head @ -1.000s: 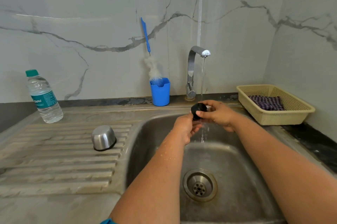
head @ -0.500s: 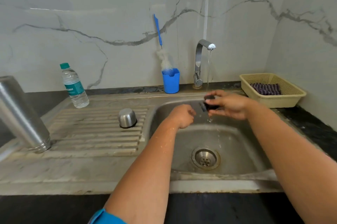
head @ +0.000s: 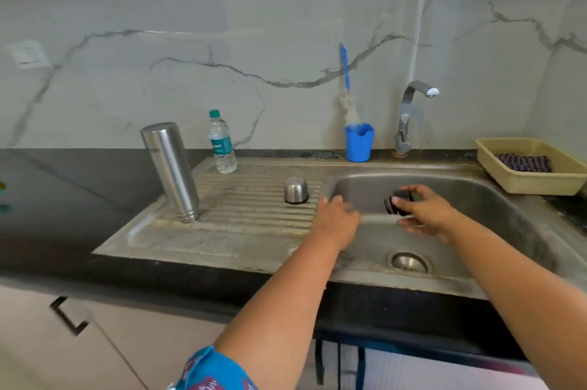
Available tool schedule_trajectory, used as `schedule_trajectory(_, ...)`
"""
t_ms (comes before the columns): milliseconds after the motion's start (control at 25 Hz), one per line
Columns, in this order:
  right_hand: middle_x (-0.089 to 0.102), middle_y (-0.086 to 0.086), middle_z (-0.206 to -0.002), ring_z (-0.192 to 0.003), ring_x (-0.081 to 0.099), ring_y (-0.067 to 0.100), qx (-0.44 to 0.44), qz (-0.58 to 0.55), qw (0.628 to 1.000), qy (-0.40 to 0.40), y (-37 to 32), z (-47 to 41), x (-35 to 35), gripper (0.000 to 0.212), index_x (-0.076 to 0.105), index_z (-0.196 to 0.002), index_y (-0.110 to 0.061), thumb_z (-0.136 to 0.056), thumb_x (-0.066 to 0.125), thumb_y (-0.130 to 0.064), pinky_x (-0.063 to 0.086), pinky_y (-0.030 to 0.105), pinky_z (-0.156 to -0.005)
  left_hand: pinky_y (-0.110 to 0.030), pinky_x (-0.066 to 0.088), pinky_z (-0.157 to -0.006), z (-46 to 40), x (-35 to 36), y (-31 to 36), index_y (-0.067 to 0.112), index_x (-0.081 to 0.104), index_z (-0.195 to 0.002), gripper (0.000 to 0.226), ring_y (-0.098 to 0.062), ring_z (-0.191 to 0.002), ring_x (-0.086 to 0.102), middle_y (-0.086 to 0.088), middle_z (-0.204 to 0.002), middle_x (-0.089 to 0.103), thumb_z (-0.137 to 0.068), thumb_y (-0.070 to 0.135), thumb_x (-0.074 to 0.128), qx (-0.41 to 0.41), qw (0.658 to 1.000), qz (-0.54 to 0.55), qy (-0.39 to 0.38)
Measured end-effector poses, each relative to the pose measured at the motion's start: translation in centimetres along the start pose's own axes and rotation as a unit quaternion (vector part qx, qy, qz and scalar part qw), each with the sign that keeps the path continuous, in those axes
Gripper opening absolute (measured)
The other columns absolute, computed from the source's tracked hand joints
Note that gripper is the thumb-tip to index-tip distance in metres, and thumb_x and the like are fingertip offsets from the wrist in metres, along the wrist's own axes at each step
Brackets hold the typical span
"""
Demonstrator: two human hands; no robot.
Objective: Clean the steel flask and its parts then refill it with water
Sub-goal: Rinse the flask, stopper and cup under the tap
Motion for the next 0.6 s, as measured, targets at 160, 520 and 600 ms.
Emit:
schedule_trajectory(160,0.062,0.007,-0.116,-0.099,0.059,0.025,-0.006,0.264,0.964,0.025,-3.0,0.7,2.6,0.041,0.055,-0.126,-0.021,-0.086,0.066,-0.026,0.049,0.033,-0.086,-0.043,0.045,-0.1,3.6,-0.8,-5.7,0.025,0.066,-0.113,0.024,-0.021,-0.111,0.055,-0.001,-0.12,0.06,-0.094,0.019,0.052,-0.034,0.99,0.129,0.038)
schedule_trajectory(520,0.057,0.006,-0.128,-0.116,0.055,0.024,-0.171,0.026,0.981,-0.093,-18.2,0.1,14.4,0.064,0.054,-0.13,-0.022,-0.073,0.083,-0.026,0.044,0.034,-0.101,-0.03,0.05,-0.084,12.4,-2.9,-22.7,0.021,0.064,-0.102,0.019,-0.018,-0.099,0.06,0.0,-0.108,0.063,-0.096,0.009,0.05,-0.297,0.903,0.253,0.179)
schedule_trajectory(600,0.057,0.005,-0.13,-0.117,0.055,0.024,-0.206,0.034,0.972,-0.11,-20.2,-0.4,17.3,0.064,0.054,-0.132,-0.024,-0.074,0.082,-0.025,0.044,0.035,-0.103,-0.026,0.047,-0.079,13.8,-3.1,-24.6,0.021,0.064,-0.105,0.018,-0.018,-0.099,0.06,0.001,-0.106,0.062,-0.096,0.012,0.052,-0.318,0.893,0.254,0.192)
Point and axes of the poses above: each hand's wrist, its own z-axis away from the middle knuckle, its own x-axis out of the palm, y = z × x, the point moved 3 cm from there along -z, towards the middle knuckle
